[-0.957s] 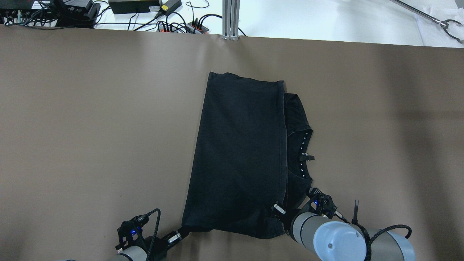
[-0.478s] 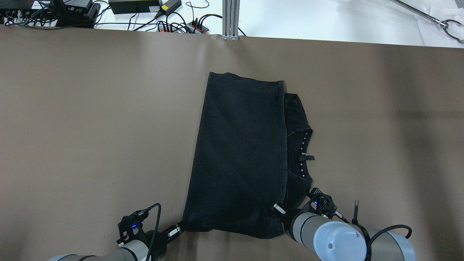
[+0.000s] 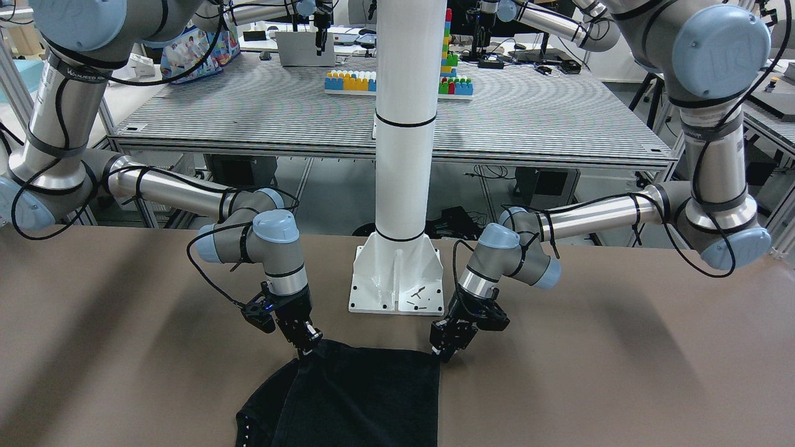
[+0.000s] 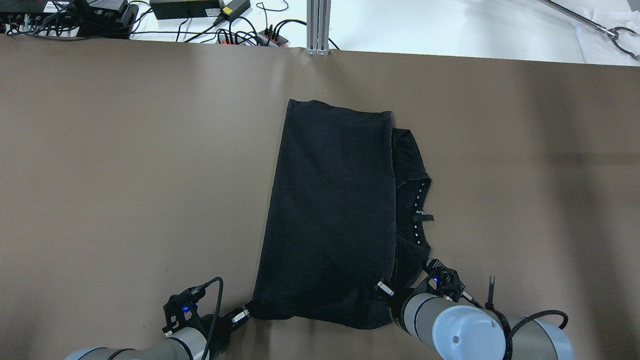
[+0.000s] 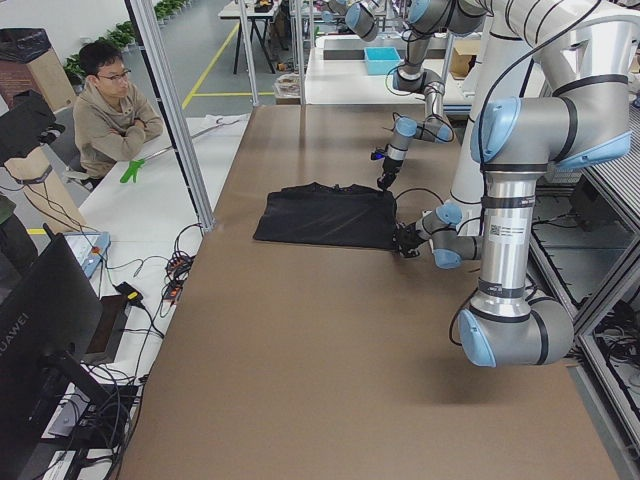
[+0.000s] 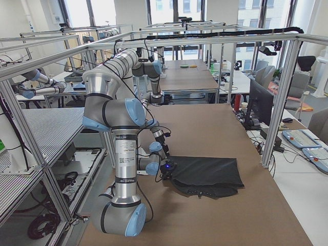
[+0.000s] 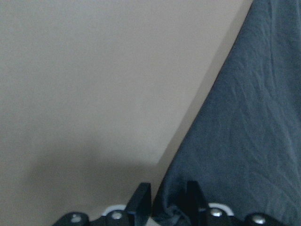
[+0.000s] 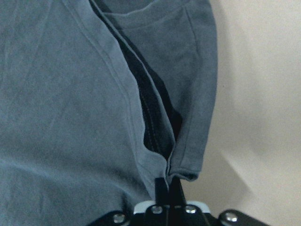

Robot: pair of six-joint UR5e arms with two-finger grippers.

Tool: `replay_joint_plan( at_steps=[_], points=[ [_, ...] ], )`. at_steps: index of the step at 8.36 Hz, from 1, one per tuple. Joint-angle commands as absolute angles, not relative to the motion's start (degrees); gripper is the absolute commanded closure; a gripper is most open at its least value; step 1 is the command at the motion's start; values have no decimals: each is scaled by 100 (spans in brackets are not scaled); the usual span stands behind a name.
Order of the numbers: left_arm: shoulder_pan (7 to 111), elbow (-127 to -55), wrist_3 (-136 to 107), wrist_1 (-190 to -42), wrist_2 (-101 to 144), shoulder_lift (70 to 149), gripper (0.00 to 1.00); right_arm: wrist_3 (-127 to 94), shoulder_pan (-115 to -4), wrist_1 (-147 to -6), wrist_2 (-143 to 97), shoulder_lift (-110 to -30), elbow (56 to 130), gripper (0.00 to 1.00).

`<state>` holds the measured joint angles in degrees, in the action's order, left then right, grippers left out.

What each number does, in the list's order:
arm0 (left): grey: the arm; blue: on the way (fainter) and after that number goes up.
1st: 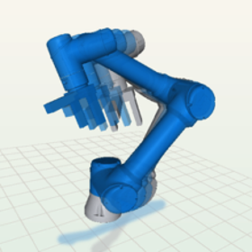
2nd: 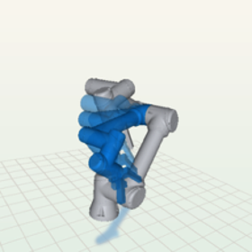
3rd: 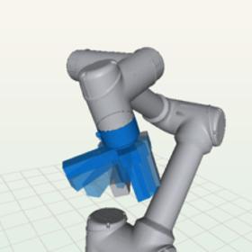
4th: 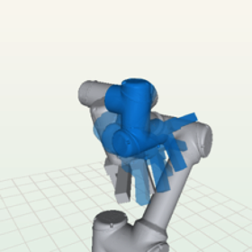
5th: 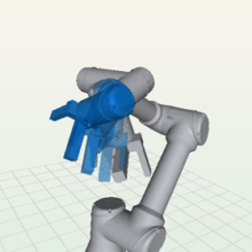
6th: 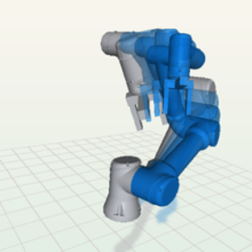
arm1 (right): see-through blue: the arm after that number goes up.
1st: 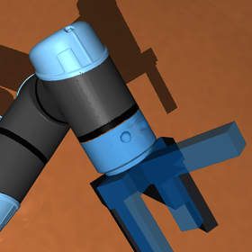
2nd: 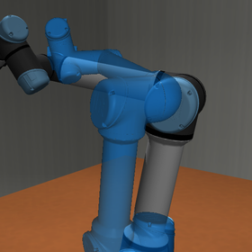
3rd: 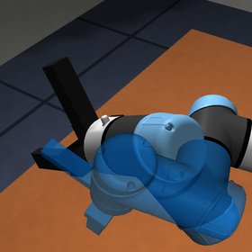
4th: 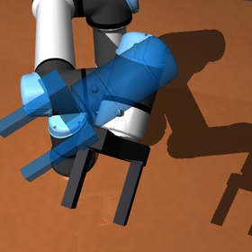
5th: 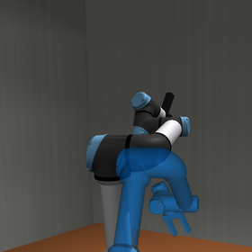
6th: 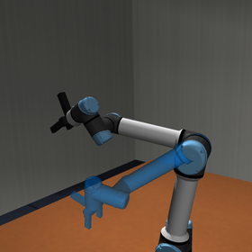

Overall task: Fold clothes
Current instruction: 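Move the left gripper to the other bottom corner and grasp it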

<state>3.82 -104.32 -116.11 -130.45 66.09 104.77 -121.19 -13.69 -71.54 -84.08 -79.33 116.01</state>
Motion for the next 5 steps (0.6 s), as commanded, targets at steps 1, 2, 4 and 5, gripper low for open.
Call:
replay_joint_plan(
  at_steps=[1, 2, 4, 5],
  points=[
    [387, -10397, -11610, -13052, 6609, 10608, 94, -12103, -1371, -7154, -8411, -7937, 11602, 87],
    [387, -10397, -11610, -13052, 6618, 10608, 100, -12103, -1371, -7154, -8402, -7937, 11602, 87],
    [500, -10476, -11593, -13043, 6819, 10600, 100, -12094, -1389, -7146, -8402, -7963, 11628, 87],
    [579, -10494, -11584, -13043, 6994, 10574, 100, -12094, -1389, -7154, -8411, -8050, 11793, 87]
  ],
)
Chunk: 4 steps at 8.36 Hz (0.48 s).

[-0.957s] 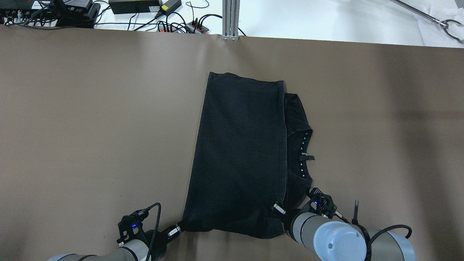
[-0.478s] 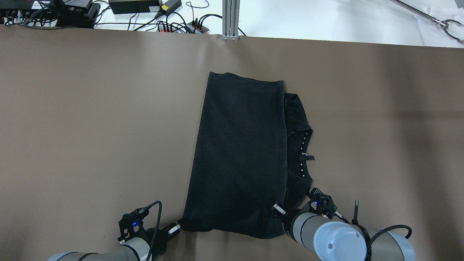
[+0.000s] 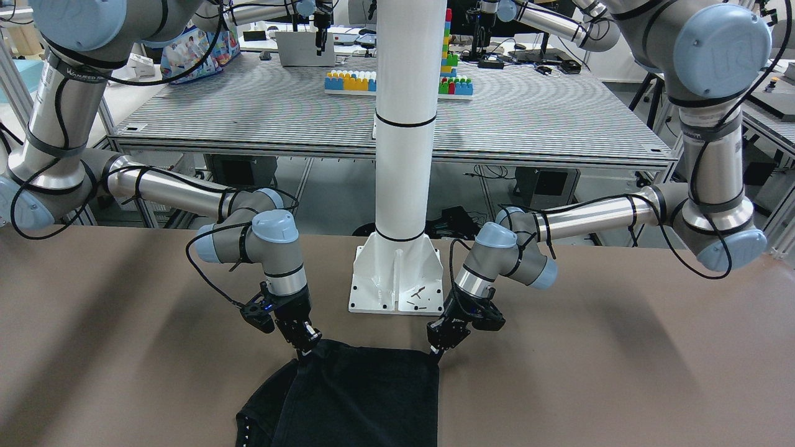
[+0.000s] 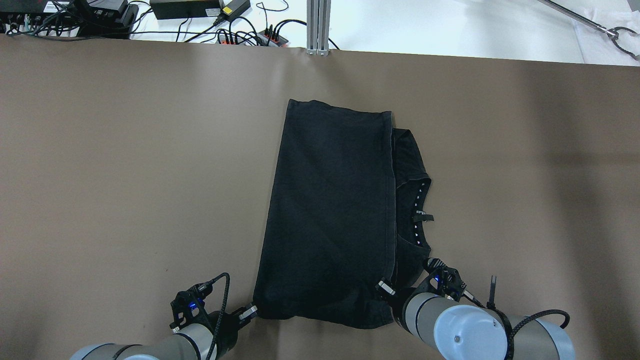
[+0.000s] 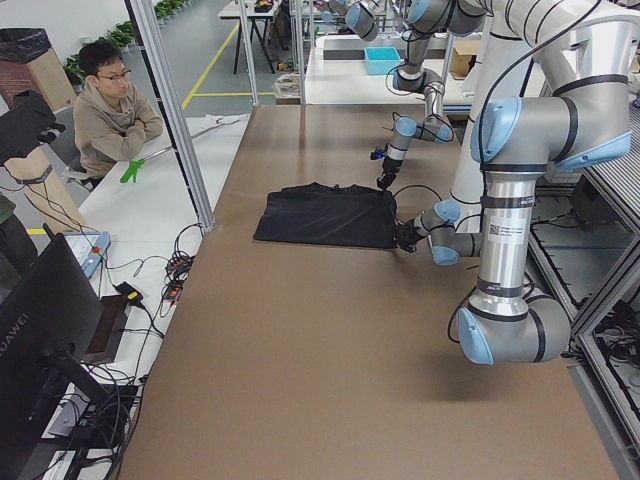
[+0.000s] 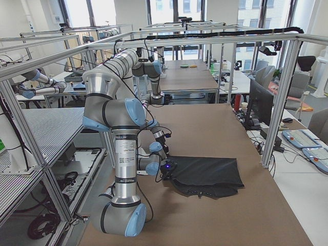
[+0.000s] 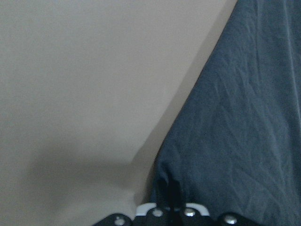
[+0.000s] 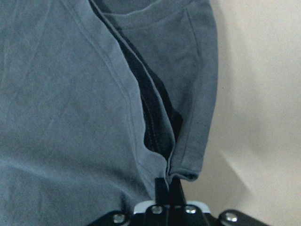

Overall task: Fold clothes
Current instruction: 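Move the left gripper to the other bottom corner and grasp it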

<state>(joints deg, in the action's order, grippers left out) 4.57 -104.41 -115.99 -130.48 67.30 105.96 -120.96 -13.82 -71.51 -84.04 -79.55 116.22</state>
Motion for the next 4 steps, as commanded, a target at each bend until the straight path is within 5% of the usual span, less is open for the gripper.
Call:
replay_joint_plan(
  at_steps=[1, 4],
  points=[
    [693, -10729, -11567, -13043, 7109, 10521, 100, -12068, -1389, -7154, -8429, -8225, 12065, 87],
    [1131, -11872, -11566, -11633, 7477, 10922, 100, -12067, -1598, -7180, -8534, -8376, 12944, 87]
  ],
)
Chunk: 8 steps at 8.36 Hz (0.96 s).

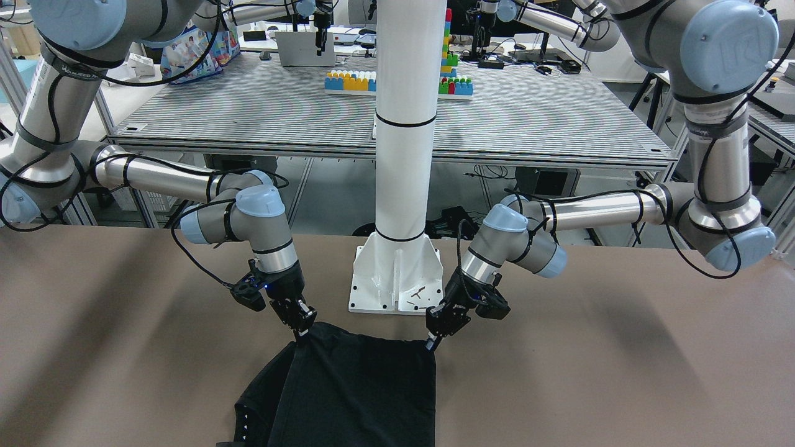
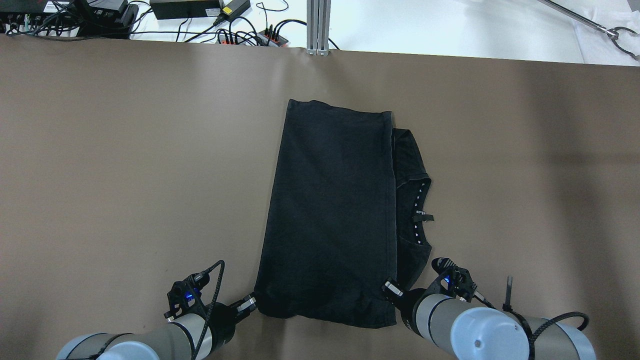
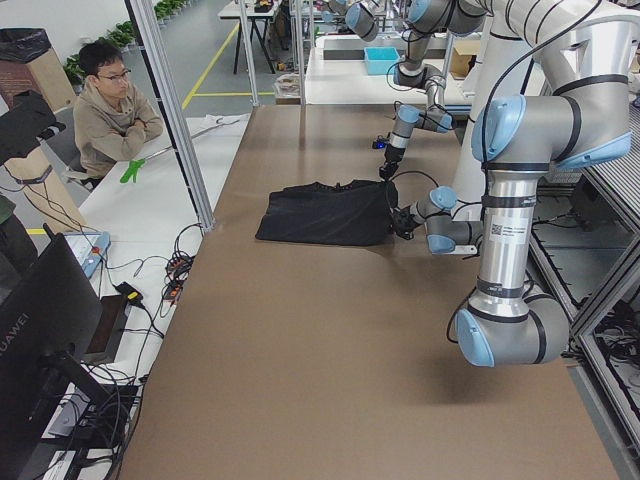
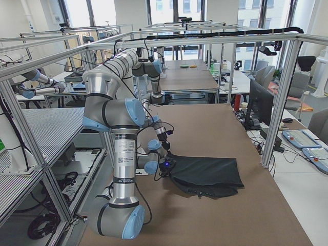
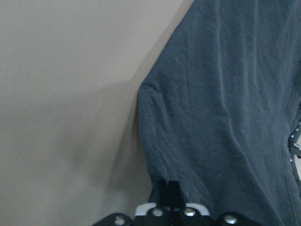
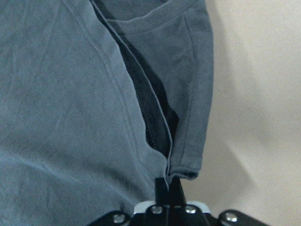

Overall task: Fold clothes
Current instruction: 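Lift the bottom edge with both grippers and fold it toward the collar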

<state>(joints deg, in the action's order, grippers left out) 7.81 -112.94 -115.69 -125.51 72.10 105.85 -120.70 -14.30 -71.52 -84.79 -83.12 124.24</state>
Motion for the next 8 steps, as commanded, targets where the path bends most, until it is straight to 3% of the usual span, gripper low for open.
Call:
replay_joint_plan(
  at_steps=[1, 2, 3, 5, 8],
  points=[
    [1734, -11822, -11540, -11428, 8149, 11108, 100, -12059, -2000, -7215, -8934, -8306, 12998, 87],
    [2401, -11708, -11462, -11408, 8844, 11196, 100, -12015, -2735, -7233, -9678, -8227, 12808, 87],
    [2948, -11420, -11304, -11417, 9381, 11458, 100, -11971, -3456, -7303, -10486, -7626, 12301, 87],
    [3907, -10133, -11188, -11426, 10261, 12544, 100, -11386, -4199, -7829, -10925, -6474, 11159, 88],
    [4358, -8318, -11084, -11496, 10397, 13849, 100, -10443, -4806, -7814, -10925, -5908, 9970, 89]
  ],
)
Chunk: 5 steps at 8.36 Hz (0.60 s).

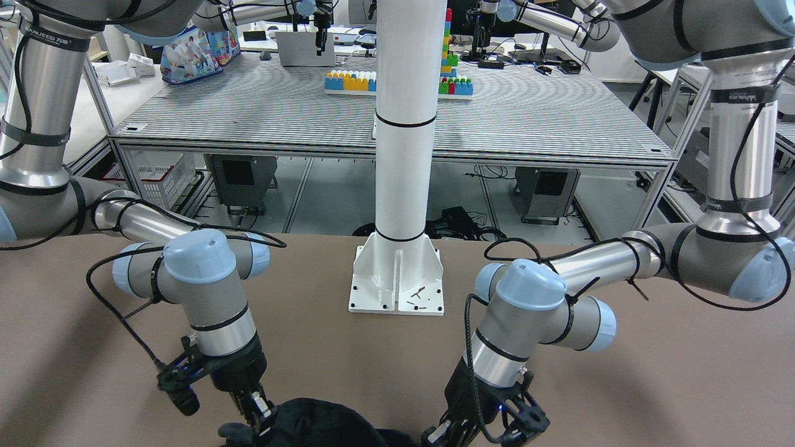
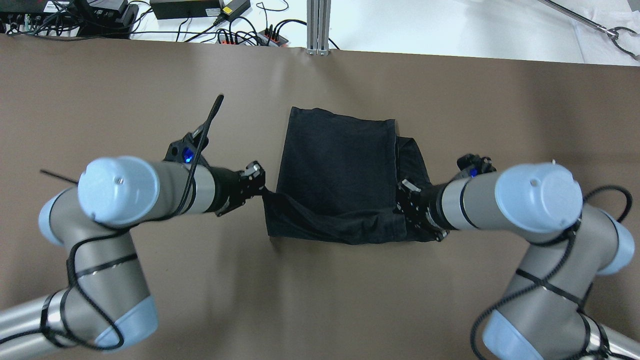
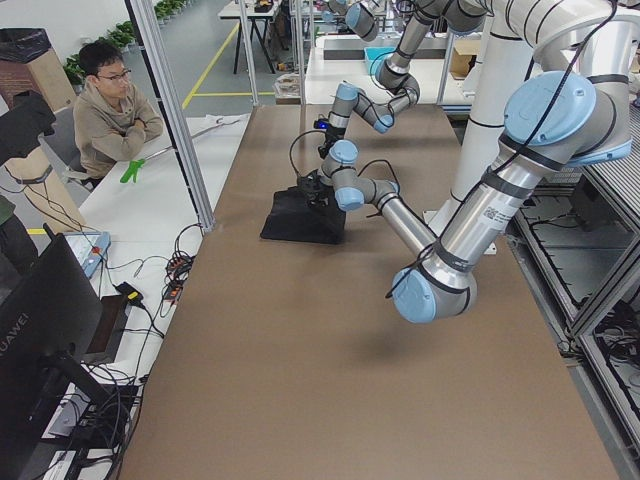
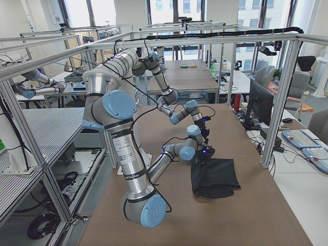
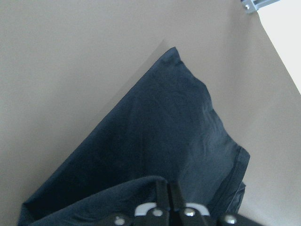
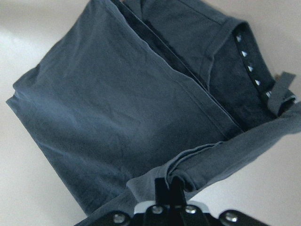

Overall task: Fold clothes
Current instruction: 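Lift the bottom edge with both grippers and fold it toward the collar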

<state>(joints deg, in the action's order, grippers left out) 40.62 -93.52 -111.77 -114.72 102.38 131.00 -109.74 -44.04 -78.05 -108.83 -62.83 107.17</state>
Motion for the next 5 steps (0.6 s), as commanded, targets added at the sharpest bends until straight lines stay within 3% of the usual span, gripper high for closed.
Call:
replay_joint_plan(
  at_steps=[1, 3, 4, 5],
  points=[
    [4420, -7845, -11022, -11644, 10397, 14043, 100, -10337, -4860, -7805, -10934, -5663, 9506, 89],
    [4604, -6310, -11004, -12852, 10380, 14465, 100, -10004, -4965, -7377, -10925, -5283, 8512, 88],
    [4719, -5684, -10839, -13172, 10362, 14702, 100, -9802, -5062, -6739, -10916, -5091, 7751, 26],
    [4833, -5486, -10576, -13201, 10354, 14800, 60, -9521, -5306, -6210, -10907, -4628, 6708, 5]
  ],
)
